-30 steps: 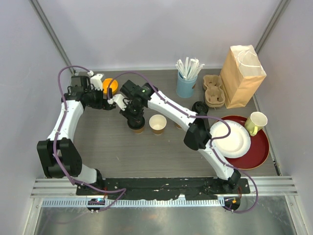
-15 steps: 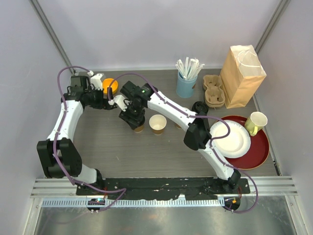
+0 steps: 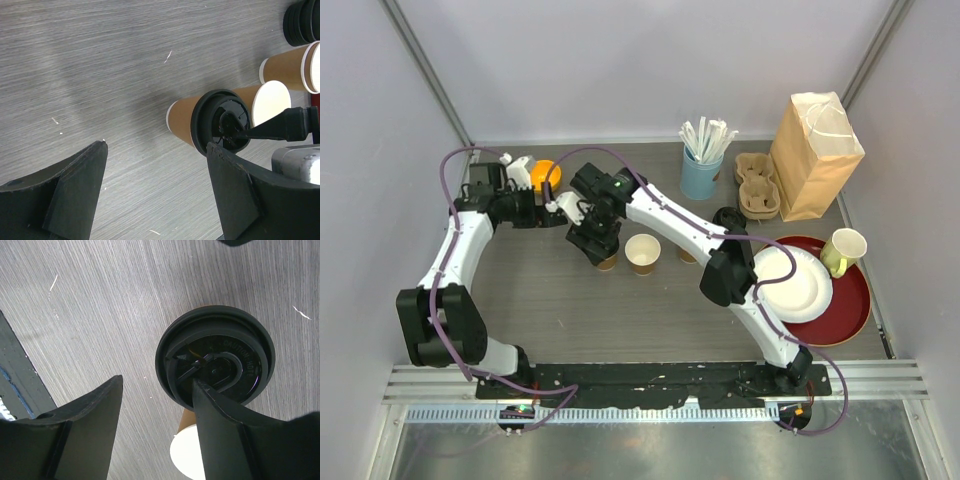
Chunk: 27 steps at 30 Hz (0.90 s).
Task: Pack the takeout coffee
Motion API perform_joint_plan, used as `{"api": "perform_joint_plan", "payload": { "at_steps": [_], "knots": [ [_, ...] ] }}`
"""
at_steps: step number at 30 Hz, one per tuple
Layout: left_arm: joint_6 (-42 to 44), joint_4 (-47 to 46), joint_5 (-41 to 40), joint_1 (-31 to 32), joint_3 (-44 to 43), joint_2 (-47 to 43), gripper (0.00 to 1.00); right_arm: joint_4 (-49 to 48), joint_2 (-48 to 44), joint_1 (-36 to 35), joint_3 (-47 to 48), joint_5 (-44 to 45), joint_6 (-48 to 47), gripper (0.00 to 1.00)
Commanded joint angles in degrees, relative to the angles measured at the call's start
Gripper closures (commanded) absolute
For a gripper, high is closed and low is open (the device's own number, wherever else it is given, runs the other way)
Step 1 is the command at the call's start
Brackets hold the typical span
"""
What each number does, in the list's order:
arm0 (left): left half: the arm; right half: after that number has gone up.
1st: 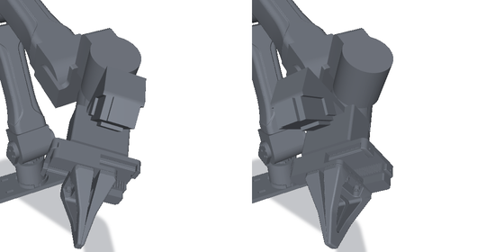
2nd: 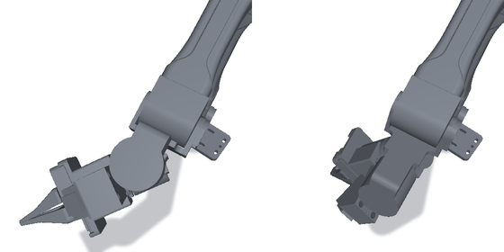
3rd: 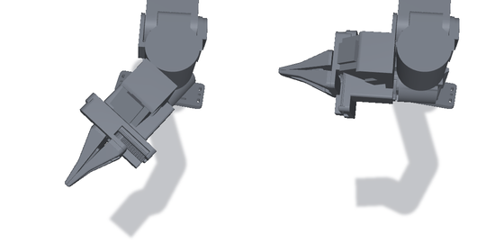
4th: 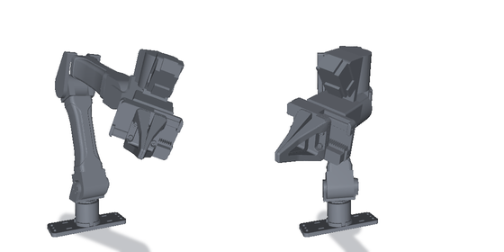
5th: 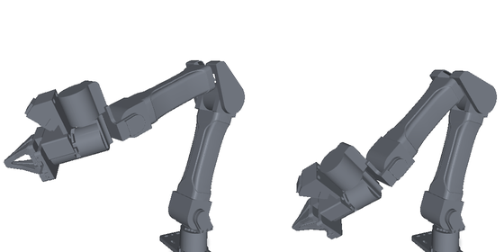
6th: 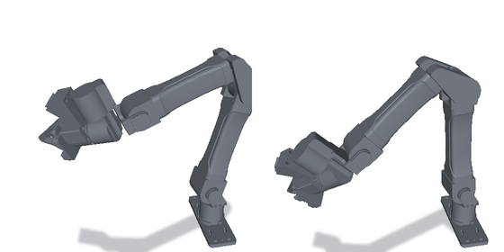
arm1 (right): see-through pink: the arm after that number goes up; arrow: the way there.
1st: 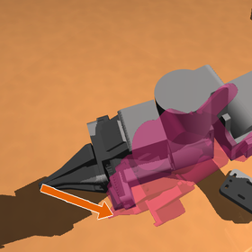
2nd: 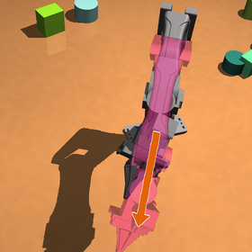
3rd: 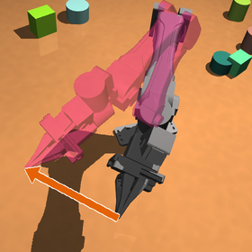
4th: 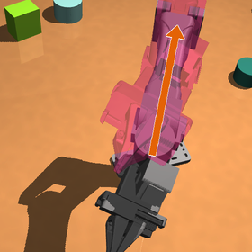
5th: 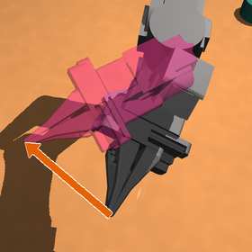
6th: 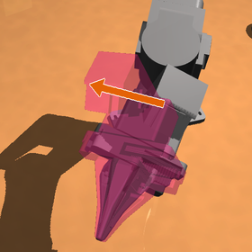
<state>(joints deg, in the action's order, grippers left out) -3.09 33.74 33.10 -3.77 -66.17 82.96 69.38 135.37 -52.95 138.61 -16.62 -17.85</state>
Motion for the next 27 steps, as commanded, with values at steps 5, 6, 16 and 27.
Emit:
{"api": "perform_joint_plan", "payload": {
  "at_steps": [5,6,16,27],
  "knots": [
    [-1.6,-2.1,0.8,2.4,1.1,-0.8,0.18,-6.1,-6.1,-1.5,0.5,-4.1,-1.9,0.37],
    [-1.7,-2.1,0.7,2.5,1.3,-0.8,0.18,-6.5,-6.6,-1.5,0.6,-4.3,-1.8,0.37],
    [-1.0,-2.2,-0.5,5.2,1.5,-0.9,0.20,-8.2,-7.8,-1.5,-0.2,-4.3,-2.2,0.36],
    [-0.7,-2.1,-0.7,6.8,2.1,-0.6,0.22,-12.9,-9.3,-1.5,-0.4,-5.1,-2.7,0.25]
  ]
}}
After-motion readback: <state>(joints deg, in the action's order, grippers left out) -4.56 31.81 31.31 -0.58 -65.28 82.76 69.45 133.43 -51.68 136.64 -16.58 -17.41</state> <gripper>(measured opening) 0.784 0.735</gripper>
